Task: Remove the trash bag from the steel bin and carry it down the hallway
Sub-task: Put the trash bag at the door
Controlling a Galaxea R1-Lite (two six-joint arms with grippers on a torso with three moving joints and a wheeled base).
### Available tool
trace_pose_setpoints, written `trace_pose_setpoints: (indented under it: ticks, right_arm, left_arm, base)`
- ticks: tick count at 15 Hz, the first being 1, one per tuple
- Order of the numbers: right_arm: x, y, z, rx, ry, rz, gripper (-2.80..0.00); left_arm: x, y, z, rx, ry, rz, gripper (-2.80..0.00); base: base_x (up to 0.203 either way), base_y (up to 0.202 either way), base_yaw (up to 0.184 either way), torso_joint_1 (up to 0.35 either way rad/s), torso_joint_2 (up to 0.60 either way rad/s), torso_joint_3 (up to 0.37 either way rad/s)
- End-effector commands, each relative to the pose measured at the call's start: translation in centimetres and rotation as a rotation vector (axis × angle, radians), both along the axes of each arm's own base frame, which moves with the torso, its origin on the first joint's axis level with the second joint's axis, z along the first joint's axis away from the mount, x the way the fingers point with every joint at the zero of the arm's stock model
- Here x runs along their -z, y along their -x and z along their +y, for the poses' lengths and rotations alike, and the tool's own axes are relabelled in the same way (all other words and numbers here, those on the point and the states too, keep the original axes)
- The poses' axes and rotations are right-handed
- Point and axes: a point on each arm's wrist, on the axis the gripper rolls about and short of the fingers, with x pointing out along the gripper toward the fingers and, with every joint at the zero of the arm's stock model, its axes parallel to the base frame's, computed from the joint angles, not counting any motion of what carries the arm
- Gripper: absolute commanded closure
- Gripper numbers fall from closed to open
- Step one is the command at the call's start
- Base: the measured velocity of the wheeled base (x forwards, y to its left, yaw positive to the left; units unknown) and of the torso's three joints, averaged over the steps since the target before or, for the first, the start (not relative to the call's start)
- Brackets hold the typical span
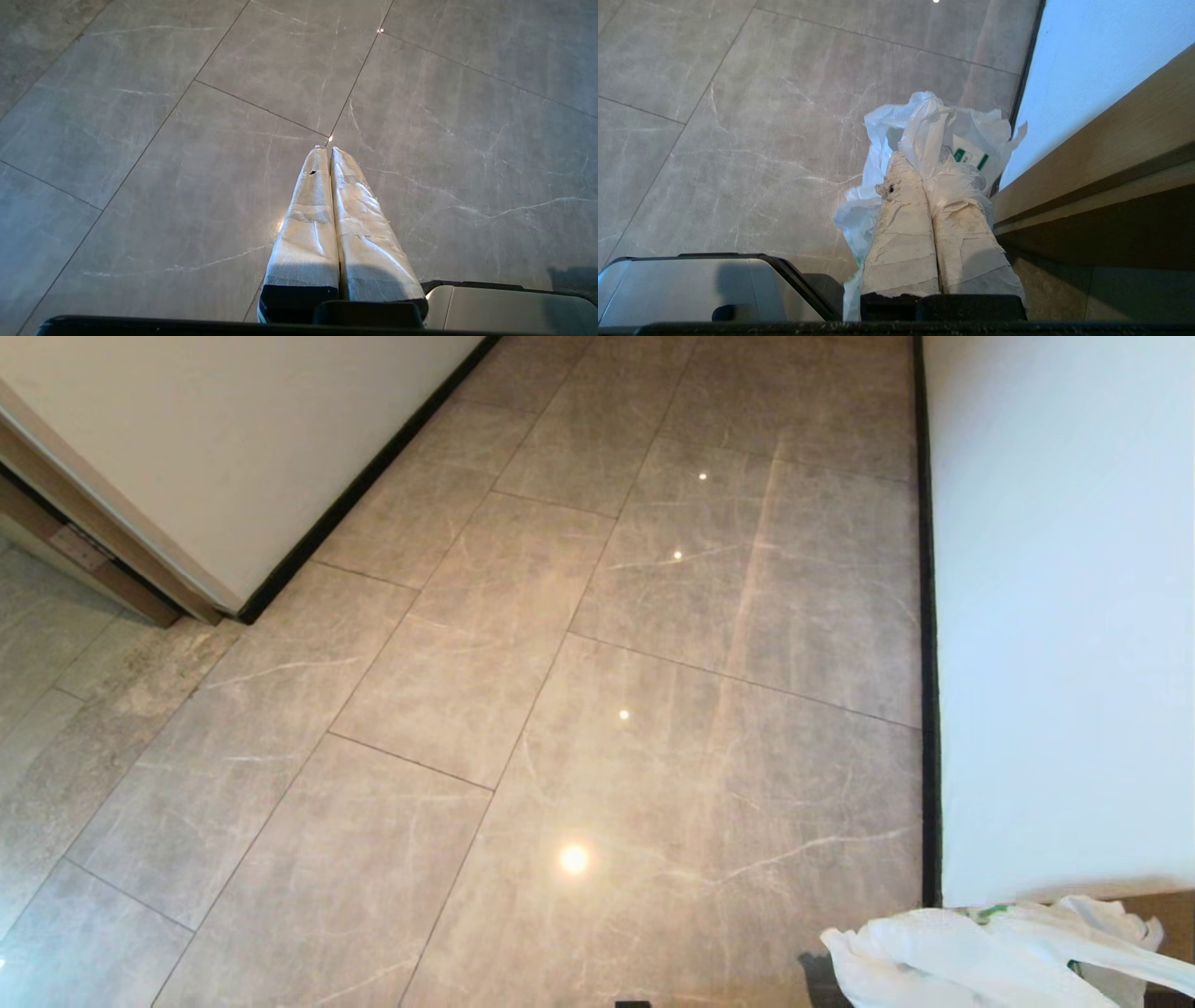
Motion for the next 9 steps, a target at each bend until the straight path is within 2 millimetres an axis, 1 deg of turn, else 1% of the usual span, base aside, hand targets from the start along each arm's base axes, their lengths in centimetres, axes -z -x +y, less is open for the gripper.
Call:
trace_pose_setpoints:
  ticks: [1,8,9]
  right_arm:
    - [0.01,0.01,0.00,0.000,0.000,0.001,0.00]
    - [0.02,0.03,0.00,-0.002,0.000,0.012,0.00]
    - [-0.01,0.05,0.00,-0.002,0.000,0.012,0.00]
  left_arm:
    - [0.00,0.00,0.00,0.000,0.001,0.000,0.00]
    - [0.00,0.00,0.00,0.000,0.001,0.000,0.00]
    - [0.00,0.00,0.00,0.000,0.001,0.000,0.00]
  base:
    - [0.000,0.000,0.000,0.000,0.00,-0.199]
    - [0.000,0.000,0.000,0.003,0.00,-0.197]
    - [0.000,0.000,0.000,0.003,-0.01,-0.111]
